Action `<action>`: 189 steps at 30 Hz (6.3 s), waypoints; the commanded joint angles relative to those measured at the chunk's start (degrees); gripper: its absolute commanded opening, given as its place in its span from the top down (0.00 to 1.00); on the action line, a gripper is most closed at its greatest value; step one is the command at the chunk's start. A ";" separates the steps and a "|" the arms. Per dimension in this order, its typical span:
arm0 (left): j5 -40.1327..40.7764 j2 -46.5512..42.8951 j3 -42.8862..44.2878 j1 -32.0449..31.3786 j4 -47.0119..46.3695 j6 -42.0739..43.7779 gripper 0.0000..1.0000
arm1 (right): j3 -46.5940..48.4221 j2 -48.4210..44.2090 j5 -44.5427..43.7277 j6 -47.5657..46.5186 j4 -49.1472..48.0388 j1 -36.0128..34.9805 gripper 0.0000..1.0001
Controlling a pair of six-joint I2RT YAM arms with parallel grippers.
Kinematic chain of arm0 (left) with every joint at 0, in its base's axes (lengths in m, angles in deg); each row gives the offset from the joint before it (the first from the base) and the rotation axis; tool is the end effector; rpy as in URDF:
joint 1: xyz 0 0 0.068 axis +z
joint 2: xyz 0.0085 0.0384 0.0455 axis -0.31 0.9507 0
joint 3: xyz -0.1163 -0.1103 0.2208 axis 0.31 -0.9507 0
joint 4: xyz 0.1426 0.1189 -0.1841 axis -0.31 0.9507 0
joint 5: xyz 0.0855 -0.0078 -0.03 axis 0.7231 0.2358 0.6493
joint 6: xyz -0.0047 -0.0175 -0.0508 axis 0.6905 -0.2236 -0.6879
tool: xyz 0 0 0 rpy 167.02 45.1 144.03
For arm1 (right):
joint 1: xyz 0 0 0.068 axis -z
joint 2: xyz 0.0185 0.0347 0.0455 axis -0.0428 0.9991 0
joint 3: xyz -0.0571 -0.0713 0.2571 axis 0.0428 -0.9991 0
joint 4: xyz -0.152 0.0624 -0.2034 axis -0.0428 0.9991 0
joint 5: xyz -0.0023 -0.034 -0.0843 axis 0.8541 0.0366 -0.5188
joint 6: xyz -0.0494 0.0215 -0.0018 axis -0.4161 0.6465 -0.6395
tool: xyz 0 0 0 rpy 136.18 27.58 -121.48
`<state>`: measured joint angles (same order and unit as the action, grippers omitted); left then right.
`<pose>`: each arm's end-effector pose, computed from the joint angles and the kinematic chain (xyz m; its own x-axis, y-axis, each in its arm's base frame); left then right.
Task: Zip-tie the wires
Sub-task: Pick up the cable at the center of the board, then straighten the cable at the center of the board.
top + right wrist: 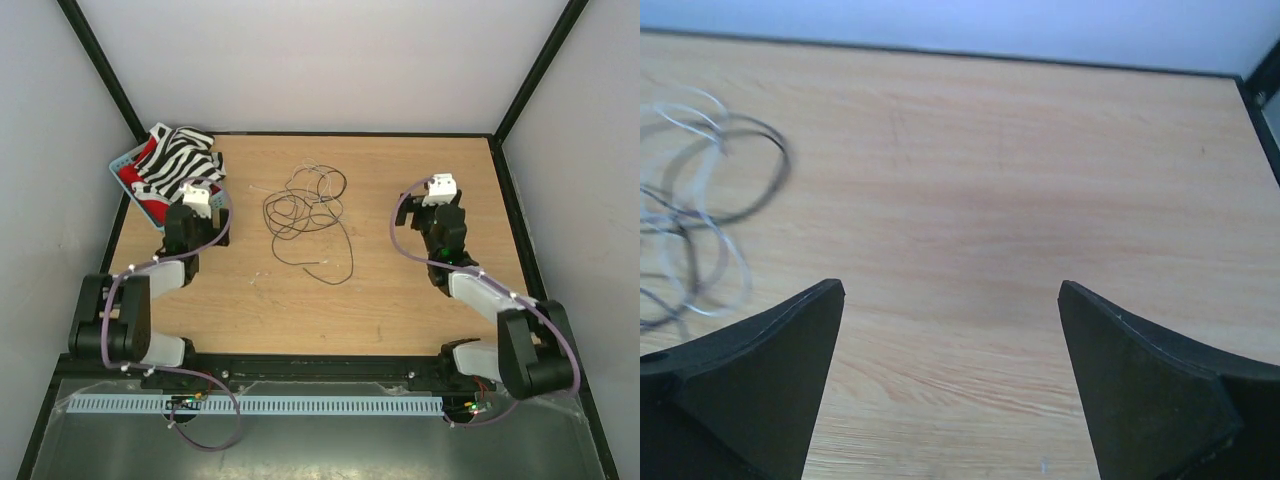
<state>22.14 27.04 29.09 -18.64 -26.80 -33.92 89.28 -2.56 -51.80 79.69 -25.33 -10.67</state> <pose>0.2728 -0.0047 0.1595 -0.3458 0.0949 -0.9335 0.0930 0.9934 0.0666 0.2598 0.0541 0.2174 -0.0695 -0.0123 -0.9975 -0.0508 0.9987 -0.0088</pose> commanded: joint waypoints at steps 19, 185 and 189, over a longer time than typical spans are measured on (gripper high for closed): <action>-12.69 -24.34 22.11 -14.71 58.13 -26.39 0.01 | 24.34 12.99 14.84 12.69 40.65 -19.52 0.01; -6.92 25.64 38.40 -21.48 9.63 -44.55 0.49 | 97.64 23.03 20.19 14.11 57.59 -23.35 1.00; -6.90 26.45 38.88 -21.48 9.73 -44.18 0.49 | 97.56 22.93 19.94 13.64 57.53 -23.37 1.00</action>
<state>16.00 52.18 66.42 -39.91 -15.44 -79.29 187.00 22.79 -31.54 94.14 34.89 -34.21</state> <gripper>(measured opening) 0.510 0.012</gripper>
